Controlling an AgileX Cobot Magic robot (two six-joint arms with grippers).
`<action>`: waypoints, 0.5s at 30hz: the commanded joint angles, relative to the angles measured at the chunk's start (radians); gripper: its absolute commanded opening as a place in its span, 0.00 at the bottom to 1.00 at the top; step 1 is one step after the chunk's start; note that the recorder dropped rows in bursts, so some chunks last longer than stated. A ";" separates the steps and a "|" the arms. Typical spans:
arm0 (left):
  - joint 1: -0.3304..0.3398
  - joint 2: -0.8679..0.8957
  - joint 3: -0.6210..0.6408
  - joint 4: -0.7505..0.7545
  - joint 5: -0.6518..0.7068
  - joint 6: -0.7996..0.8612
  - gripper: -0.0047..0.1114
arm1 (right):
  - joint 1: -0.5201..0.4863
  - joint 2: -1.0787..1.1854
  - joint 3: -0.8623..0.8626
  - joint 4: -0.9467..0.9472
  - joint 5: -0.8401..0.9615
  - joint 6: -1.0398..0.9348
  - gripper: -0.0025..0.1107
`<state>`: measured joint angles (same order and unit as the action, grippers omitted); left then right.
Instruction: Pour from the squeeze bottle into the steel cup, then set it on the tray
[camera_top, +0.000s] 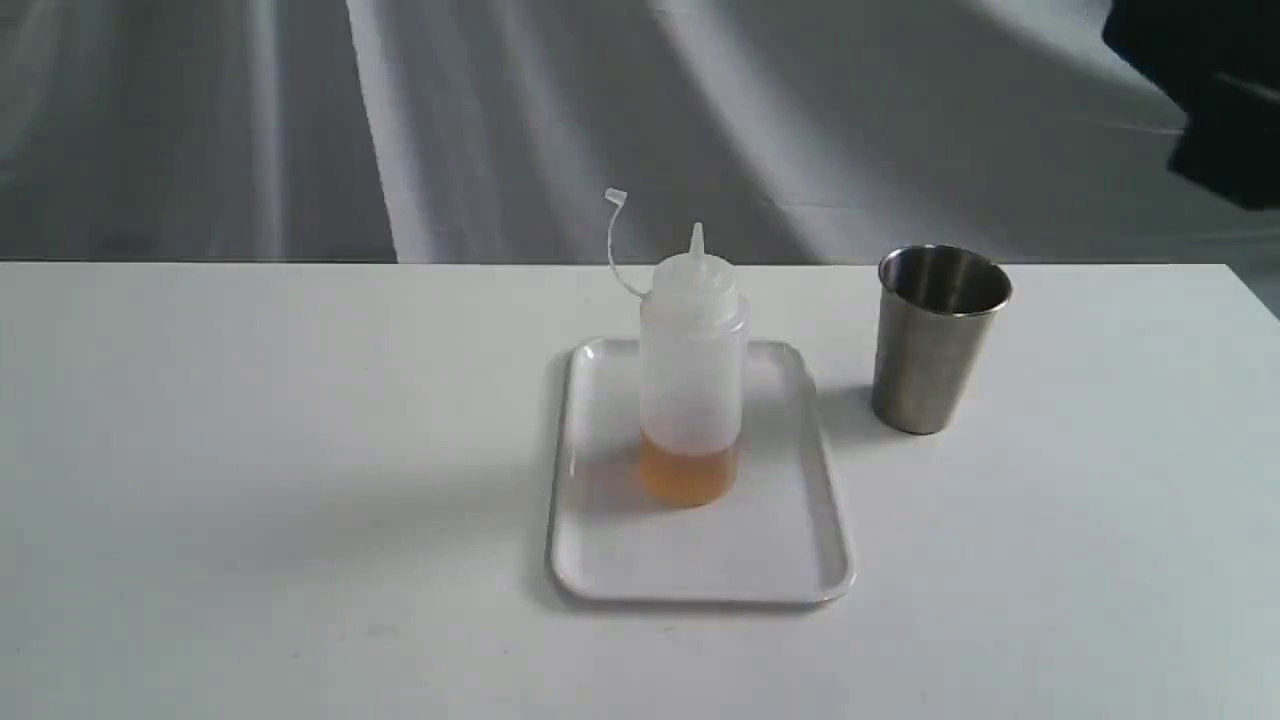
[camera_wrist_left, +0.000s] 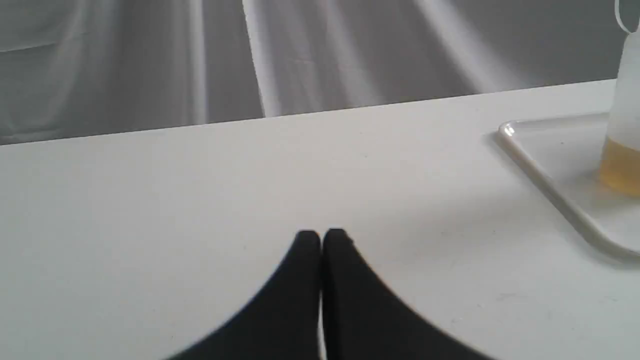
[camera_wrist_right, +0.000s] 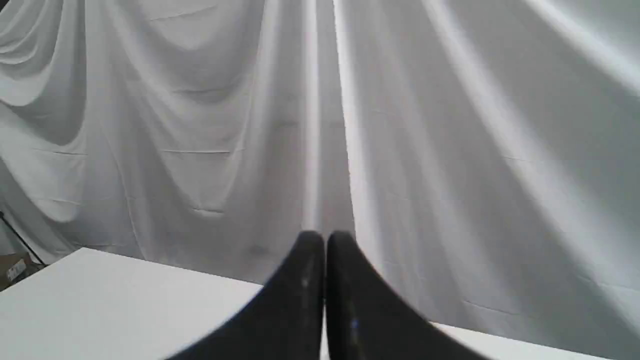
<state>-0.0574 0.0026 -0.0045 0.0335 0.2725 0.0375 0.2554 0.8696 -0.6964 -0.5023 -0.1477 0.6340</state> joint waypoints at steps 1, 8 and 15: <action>-0.006 -0.003 0.004 -0.001 -0.007 -0.005 0.04 | 0.005 -0.041 0.054 0.005 0.009 0.002 0.02; -0.006 -0.003 0.004 -0.001 -0.007 -0.001 0.04 | 0.005 -0.050 0.083 0.016 0.016 0.002 0.02; -0.006 -0.003 0.004 -0.001 -0.007 -0.003 0.04 | 0.001 -0.050 0.083 0.016 0.024 0.002 0.02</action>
<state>-0.0574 0.0026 -0.0045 0.0335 0.2725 0.0375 0.2554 0.8235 -0.6140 -0.4923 -0.1307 0.6358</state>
